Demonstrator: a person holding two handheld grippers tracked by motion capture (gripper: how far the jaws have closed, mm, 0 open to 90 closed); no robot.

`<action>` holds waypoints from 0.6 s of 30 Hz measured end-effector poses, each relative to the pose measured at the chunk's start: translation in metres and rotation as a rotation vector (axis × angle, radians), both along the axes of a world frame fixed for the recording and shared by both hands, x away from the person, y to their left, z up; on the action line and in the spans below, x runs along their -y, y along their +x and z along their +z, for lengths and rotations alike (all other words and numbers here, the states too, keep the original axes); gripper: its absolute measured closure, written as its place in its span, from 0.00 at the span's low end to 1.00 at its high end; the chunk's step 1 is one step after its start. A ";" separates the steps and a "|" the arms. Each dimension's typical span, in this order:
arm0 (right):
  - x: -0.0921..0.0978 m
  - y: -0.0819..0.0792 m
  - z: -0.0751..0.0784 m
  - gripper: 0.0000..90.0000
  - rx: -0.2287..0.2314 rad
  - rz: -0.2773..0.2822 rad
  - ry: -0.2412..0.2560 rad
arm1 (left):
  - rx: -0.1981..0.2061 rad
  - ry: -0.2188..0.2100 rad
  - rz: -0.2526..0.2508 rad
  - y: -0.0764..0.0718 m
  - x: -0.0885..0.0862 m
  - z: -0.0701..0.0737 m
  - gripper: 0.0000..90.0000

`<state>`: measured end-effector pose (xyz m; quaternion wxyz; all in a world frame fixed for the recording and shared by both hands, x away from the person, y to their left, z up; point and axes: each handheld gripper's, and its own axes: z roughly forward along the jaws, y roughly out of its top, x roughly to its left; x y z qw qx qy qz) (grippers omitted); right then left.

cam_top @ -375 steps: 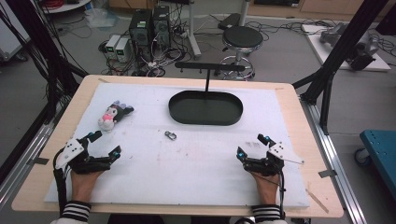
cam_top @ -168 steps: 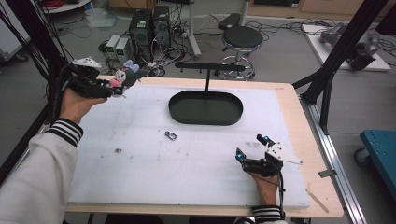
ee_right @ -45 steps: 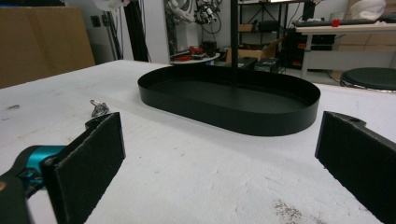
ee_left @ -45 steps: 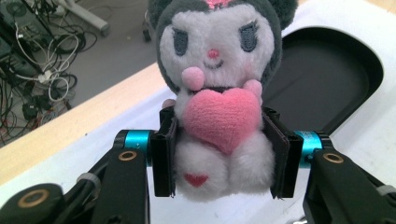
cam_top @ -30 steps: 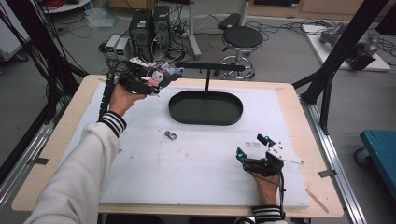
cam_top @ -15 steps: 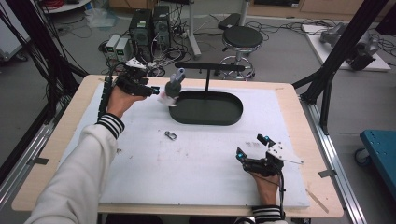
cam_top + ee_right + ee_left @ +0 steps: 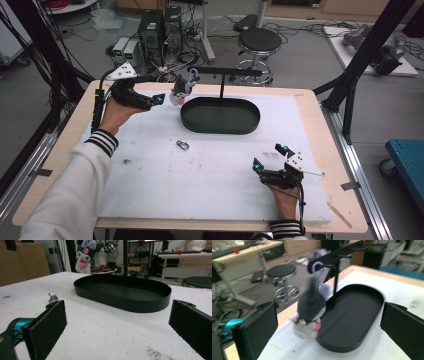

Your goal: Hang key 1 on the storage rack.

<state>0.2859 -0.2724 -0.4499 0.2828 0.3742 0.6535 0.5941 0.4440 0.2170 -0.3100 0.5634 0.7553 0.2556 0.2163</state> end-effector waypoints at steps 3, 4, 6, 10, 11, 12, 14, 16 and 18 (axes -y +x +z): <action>0.000 0.000 0.000 0.01 0.002 0.000 0.000 | 0.019 -0.027 0.000 -0.015 -0.008 0.000 0.02; 0.000 0.000 0.000 0.01 0.001 -0.001 -0.002 | 0.029 -0.040 0.000 -0.022 -0.011 0.000 0.02; -0.001 0.000 0.000 0.01 -0.001 -0.002 -0.002 | 0.044 -0.039 0.007 -0.032 -0.015 -0.001 0.02; 0.000 -0.001 0.000 0.01 0.003 -0.001 -0.005 | 0.077 -0.053 0.020 -0.054 -0.025 -0.003 0.02; 0.000 0.000 0.000 0.01 0.007 -0.003 -0.004 | 0.091 -0.063 0.020 -0.060 -0.028 -0.005 0.02; 0.000 0.000 0.000 0.01 0.005 -0.001 0.000 | 0.104 -0.067 0.030 -0.066 -0.031 -0.007 0.02; 0.000 -0.001 0.000 0.01 0.002 -0.005 0.005 | 0.126 -0.077 0.037 -0.076 -0.037 -0.011 0.02; 0.000 -0.001 0.000 0.01 0.009 -0.003 0.000 | 0.133 -0.072 0.047 -0.086 -0.042 -0.017 0.02; 0.000 -0.001 0.000 0.01 0.010 -0.005 -0.001 | 0.132 -0.074 0.048 -0.092 -0.046 -0.022 0.02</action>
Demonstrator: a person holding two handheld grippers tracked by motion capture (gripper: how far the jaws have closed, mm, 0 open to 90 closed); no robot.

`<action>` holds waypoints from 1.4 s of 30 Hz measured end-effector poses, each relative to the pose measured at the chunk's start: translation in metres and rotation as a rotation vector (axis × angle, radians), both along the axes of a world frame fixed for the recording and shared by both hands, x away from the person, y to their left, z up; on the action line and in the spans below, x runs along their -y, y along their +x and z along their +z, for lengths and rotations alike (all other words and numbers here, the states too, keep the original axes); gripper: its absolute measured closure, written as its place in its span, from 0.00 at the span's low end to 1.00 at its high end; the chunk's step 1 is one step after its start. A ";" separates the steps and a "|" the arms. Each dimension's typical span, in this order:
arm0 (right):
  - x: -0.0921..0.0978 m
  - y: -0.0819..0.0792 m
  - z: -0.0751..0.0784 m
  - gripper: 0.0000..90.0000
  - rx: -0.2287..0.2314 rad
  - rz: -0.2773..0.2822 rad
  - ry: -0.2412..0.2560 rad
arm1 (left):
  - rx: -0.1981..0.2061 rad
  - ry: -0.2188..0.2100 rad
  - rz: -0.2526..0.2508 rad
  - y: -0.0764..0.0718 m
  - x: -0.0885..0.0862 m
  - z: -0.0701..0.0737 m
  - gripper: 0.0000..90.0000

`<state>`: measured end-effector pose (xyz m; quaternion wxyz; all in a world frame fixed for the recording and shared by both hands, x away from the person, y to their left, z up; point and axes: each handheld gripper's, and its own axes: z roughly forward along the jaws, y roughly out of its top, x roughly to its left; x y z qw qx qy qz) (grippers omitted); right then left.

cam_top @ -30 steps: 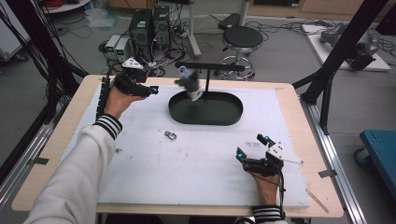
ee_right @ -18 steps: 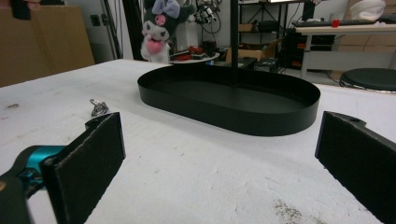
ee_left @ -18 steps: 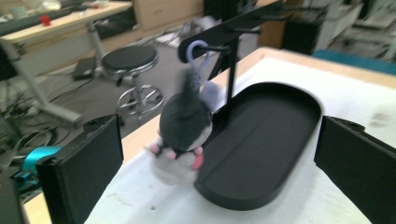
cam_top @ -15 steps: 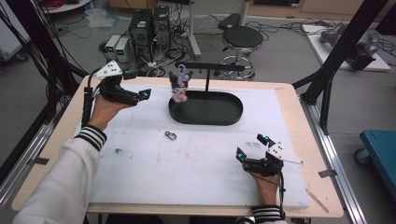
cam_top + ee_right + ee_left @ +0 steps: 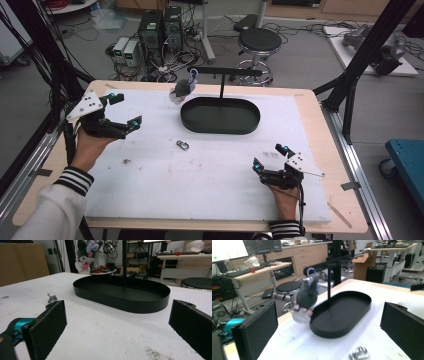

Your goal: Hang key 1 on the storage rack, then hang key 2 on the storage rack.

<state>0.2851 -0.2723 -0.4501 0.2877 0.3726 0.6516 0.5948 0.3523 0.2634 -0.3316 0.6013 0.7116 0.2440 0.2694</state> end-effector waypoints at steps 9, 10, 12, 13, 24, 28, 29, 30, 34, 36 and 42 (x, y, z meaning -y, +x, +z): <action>0.000 0.000 0.000 0.01 -0.002 -0.001 -0.001 | -0.011 -0.025 0.001 -0.021 -0.015 -0.022 0.02; 0.000 0.000 0.000 0.01 -0.002 -0.001 -0.001 | -0.018 -0.024 0.003 -0.022 -0.015 -0.025 0.02; 0.000 0.000 0.000 0.01 -0.002 -0.001 -0.001 | -0.026 -0.023 0.003 -0.025 -0.016 -0.029 0.02; 0.000 0.000 0.000 0.01 -0.002 -0.001 0.000 | -0.027 -0.024 0.002 -0.026 -0.016 -0.030 0.02; -0.001 -0.001 0.000 0.01 -0.005 -0.003 -0.004 | -0.025 -0.026 -0.003 -0.028 -0.014 -0.038 0.02; -0.001 -0.001 0.000 0.01 0.001 -0.002 -0.009 | -0.024 -0.023 -0.004 -0.030 -0.013 -0.037 0.02; -0.001 -0.001 0.000 0.01 0.001 -0.003 -0.010 | -0.025 -0.022 -0.005 -0.030 -0.013 -0.037 0.02; -0.001 -0.001 0.000 0.01 -0.001 -0.003 -0.012 | -0.027 -0.021 -0.007 -0.030 -0.013 -0.037 0.02; -0.001 -0.001 0.000 0.01 0.002 -0.002 -0.012 | -0.026 -0.021 -0.005 -0.031 -0.014 -0.036 0.02; -0.001 -0.001 0.000 0.01 0.003 -0.003 -0.013 | -0.027 -0.022 -0.004 -0.031 -0.014 -0.036 0.02; -0.001 -0.001 0.000 0.01 -0.001 -0.003 -0.012 | -0.034 -0.021 -0.003 -0.030 -0.013 -0.036 0.02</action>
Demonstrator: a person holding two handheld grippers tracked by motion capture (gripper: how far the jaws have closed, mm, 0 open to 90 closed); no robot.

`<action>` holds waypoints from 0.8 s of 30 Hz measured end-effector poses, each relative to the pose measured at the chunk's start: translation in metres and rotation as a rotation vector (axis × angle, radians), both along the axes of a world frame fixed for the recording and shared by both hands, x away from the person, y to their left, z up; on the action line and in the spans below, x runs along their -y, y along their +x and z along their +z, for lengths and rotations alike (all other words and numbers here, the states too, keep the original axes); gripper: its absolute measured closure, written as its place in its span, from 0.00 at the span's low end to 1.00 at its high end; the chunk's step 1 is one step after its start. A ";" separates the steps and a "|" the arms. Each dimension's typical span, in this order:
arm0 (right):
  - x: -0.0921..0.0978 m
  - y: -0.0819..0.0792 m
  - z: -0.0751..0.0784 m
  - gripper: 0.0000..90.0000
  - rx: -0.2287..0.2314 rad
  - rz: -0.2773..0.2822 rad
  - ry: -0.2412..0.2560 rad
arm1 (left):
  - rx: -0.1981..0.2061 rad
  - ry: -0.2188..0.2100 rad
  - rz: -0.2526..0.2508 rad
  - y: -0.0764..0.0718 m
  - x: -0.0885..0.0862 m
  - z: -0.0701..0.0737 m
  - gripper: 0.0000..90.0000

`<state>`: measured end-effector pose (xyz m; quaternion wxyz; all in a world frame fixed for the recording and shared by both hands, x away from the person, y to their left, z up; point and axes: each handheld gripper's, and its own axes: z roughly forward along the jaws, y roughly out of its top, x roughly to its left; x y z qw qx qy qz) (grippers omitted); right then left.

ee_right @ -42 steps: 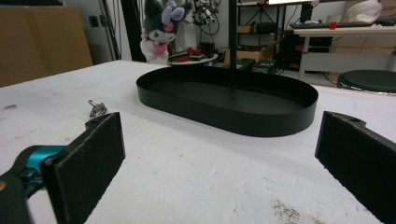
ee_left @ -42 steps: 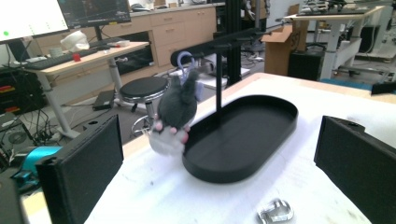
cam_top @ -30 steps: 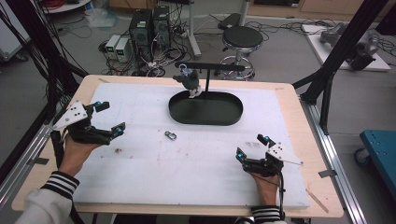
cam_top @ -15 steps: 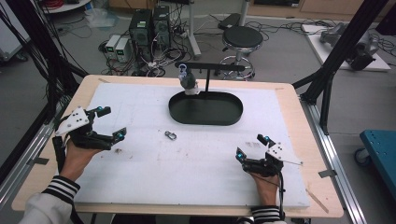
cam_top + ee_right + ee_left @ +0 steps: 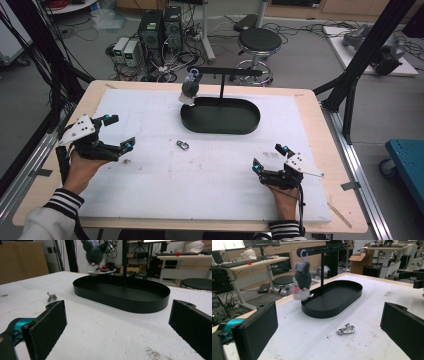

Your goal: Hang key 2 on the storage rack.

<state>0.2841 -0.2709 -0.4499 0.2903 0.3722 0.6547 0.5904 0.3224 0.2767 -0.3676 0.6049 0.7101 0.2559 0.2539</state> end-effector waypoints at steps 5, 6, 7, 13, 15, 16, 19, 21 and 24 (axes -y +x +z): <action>0.000 0.000 0.000 0.01 0.001 0.000 -0.001 | -0.005 0.019 -0.005 0.002 0.001 0.001 0.02; 0.000 0.000 0.000 0.01 0.001 0.001 -0.001 | -0.006 0.028 -0.004 0.003 0.001 0.002 0.02; 0.000 0.000 0.000 0.01 0.005 0.001 -0.002 | -0.005 0.036 -0.001 0.003 0.002 0.002 0.02; 0.000 0.000 0.000 0.01 0.001 0.001 0.000 | -0.006 0.108 -0.043 0.010 0.013 0.011 0.02; 0.000 0.000 0.000 0.01 0.001 0.000 -0.001 | -0.007 0.127 -0.054 0.013 0.017 0.015 0.02; 0.000 0.000 0.000 0.01 0.001 0.001 -0.001 | -0.009 0.140 -0.062 0.015 0.019 0.016 0.02; 0.000 0.000 0.000 0.01 0.002 -0.001 0.000 | -0.022 0.182 -0.087 0.019 0.027 0.019 0.02; 0.000 0.001 0.000 0.01 0.006 0.000 0.001 | -0.022 0.187 -0.105 0.022 0.033 0.021 0.02; 0.000 0.001 0.000 0.01 0.005 0.000 0.002 | -0.036 0.217 -0.133 0.026 0.041 0.021 0.02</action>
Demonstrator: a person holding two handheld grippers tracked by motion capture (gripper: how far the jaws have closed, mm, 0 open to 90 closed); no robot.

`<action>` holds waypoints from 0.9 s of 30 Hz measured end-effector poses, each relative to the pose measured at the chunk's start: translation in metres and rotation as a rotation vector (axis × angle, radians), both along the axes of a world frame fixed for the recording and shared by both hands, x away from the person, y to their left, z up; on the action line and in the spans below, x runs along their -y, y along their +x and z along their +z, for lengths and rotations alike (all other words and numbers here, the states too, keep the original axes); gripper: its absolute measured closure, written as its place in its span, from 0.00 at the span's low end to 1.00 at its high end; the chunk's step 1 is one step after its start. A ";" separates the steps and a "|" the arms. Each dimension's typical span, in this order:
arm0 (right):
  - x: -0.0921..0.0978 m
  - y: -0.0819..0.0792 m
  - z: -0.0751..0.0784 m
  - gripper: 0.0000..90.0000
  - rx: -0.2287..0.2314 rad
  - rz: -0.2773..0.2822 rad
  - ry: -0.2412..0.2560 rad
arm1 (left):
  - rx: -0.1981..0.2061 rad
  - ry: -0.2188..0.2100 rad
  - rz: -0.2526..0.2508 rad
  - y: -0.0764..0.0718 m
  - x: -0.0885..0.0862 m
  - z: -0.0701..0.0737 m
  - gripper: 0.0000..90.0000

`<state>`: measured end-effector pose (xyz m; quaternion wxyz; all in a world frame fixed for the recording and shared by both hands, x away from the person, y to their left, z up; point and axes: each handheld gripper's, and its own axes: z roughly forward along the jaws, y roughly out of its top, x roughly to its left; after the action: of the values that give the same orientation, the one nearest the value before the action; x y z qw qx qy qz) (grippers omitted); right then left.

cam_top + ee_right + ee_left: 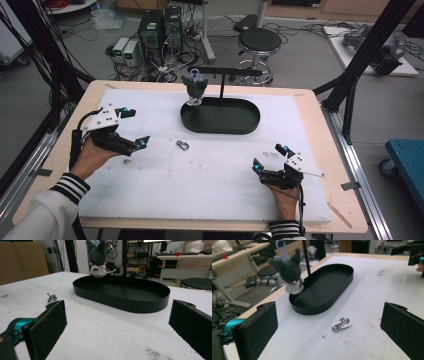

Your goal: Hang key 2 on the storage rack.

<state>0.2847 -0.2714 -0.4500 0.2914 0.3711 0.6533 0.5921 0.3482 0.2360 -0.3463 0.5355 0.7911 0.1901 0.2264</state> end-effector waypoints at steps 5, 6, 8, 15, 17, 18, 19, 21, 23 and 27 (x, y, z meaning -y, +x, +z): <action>0.000 0.000 0.000 0.01 -0.002 0.001 0.002 | -0.016 0.058 -0.039 0.009 0.012 0.004 0.02; 0.000 0.000 0.000 0.01 -0.002 0.001 0.002 | -0.024 0.063 -0.052 0.010 0.015 0.005 0.02; 0.000 0.000 0.000 0.01 -0.001 0.001 0.001 | -0.041 0.089 -0.067 0.013 0.019 0.006 0.02; 0.000 0.000 0.000 0.01 -0.001 0.002 0.000 | -0.044 0.155 -0.102 0.021 0.034 0.011 0.02; 0.000 0.000 0.000 0.01 -0.001 0.002 0.001 | -0.048 0.169 -0.112 0.023 0.038 0.012 0.02; 0.000 0.000 0.000 0.01 -0.001 0.002 0.000 | -0.051 0.172 -0.114 0.024 0.040 0.012 0.02; 0.000 0.000 0.000 0.01 -0.001 0.002 0.000 | -0.052 0.179 -0.119 0.025 0.041 0.012 0.02; 0.000 0.000 0.000 0.01 -0.002 0.002 0.001 | -0.060 0.188 -0.124 0.027 0.045 0.010 0.02; 0.000 0.000 0.000 0.01 -0.003 0.002 0.001 | -0.063 0.197 -0.123 0.029 0.049 0.007 0.02; 0.000 0.000 0.000 0.01 0.000 0.000 -0.001 | -0.088 0.216 -0.132 0.035 0.055 0.000 0.04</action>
<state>0.2847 -0.2714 -0.4500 0.2916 0.3707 0.6537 0.5918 0.3836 0.1811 -0.3466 0.4518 0.8642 0.1355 0.1750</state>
